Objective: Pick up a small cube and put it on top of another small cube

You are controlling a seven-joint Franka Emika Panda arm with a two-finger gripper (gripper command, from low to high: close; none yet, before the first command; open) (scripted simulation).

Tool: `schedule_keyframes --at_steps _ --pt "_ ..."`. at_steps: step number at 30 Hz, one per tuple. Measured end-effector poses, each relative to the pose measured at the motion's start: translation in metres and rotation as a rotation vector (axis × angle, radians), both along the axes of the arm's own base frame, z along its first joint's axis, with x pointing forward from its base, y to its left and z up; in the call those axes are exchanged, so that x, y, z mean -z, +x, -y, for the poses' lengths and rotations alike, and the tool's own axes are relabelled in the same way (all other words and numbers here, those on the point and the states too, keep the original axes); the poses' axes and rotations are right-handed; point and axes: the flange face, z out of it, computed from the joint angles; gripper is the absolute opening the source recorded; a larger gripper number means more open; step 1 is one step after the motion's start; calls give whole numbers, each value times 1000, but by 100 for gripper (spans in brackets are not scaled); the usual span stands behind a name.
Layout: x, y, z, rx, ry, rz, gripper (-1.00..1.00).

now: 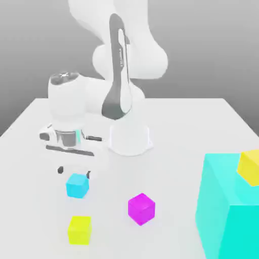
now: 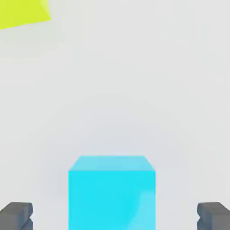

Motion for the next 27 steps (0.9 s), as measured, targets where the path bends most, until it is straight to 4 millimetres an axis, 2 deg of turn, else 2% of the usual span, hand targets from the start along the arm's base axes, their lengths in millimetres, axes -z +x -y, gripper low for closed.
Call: schedule_keyframes --at_steps 4,5,12,23,25,27 --pt "24 -3 -1 -1 6 1 0" --pt "29 -4 -2 -1 8 1 -100" --pt "29 -4 -2 -1 10 1 -100" --pt "-30 -4 -1 1 8 0 -100" --pt "-41 12 -7 -17 12 2 -100" --pt "-54 42 -19 -47 15 3 -100"
